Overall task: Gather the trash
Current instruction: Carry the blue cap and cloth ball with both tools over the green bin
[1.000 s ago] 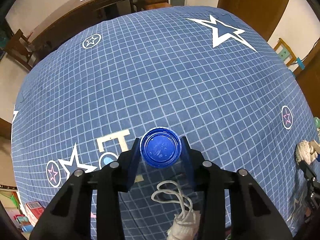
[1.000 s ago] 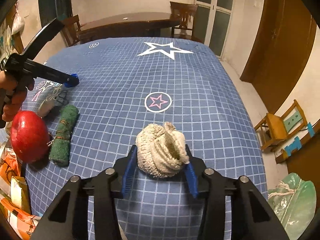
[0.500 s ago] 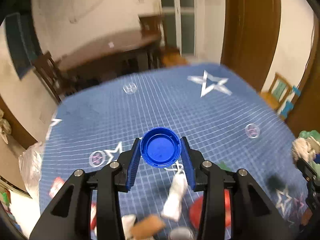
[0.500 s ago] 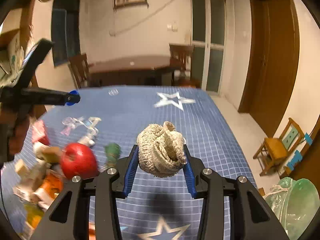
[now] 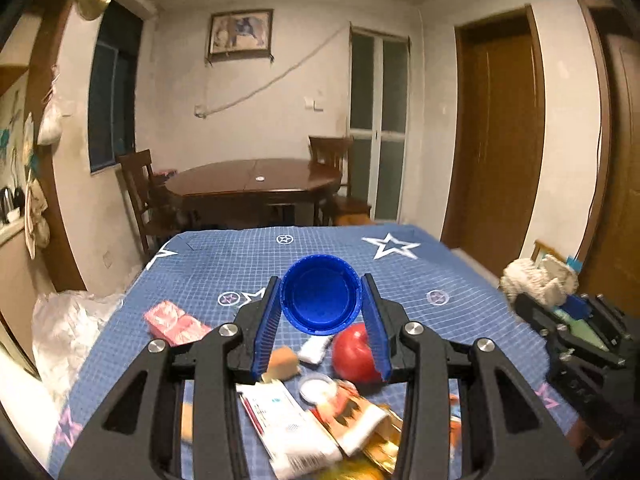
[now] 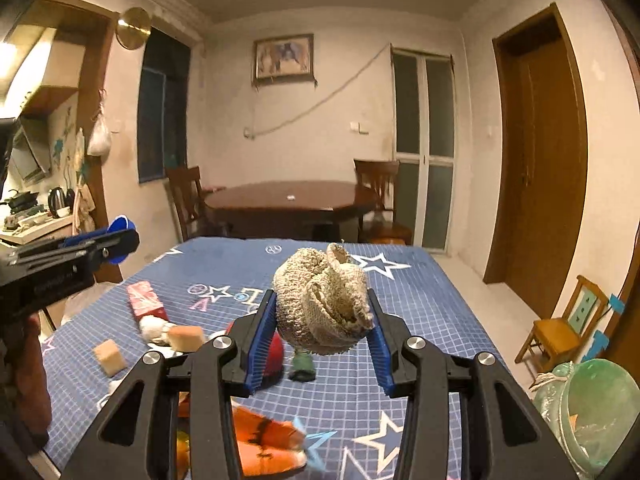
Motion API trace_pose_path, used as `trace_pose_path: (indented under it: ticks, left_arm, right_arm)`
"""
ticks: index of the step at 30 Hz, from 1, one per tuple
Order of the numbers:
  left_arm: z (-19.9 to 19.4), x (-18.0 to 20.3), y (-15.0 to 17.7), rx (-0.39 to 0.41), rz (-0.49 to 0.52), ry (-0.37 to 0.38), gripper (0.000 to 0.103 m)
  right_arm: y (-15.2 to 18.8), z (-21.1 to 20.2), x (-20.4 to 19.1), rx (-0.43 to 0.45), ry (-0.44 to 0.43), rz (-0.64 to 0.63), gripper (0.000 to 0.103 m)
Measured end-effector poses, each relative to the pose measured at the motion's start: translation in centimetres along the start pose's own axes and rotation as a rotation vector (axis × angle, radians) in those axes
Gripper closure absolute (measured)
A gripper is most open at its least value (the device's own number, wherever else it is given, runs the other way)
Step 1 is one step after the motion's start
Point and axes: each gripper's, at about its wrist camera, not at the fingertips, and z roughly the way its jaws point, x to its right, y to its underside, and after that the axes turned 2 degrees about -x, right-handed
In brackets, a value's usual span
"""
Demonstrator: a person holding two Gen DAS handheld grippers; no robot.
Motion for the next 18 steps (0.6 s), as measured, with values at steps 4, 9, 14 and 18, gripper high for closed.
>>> trace_pose_path:
  ticks: [4,9,14,18]
  left_arm:
    - [-2.5,0.9,1.8,0.046,-0.005,0.009,0.065]
    - [-4.0,1.1,3.0,0.054,-0.021,0.023,0.065]
    - [-5.2,1.7,4.6,0.035,-0.026,0.043,0.065]
    - [-6.1,2.5,5.8,0.031,-0.018,0.058,0.065]
  right_arm:
    - [0.7,-3.0,-0.4,0.019,-0.006,-0.006,0.058]
    - [1.7,-6.6,-0.1,0.030,-0.010,-0.004,0.058]
    - [3.1,-10.3,-0.3,0.040,-0.016,-0.001,0.058]
    - [3.9,-12.4,0.2,0.050,-0.015,0.004,0.058]
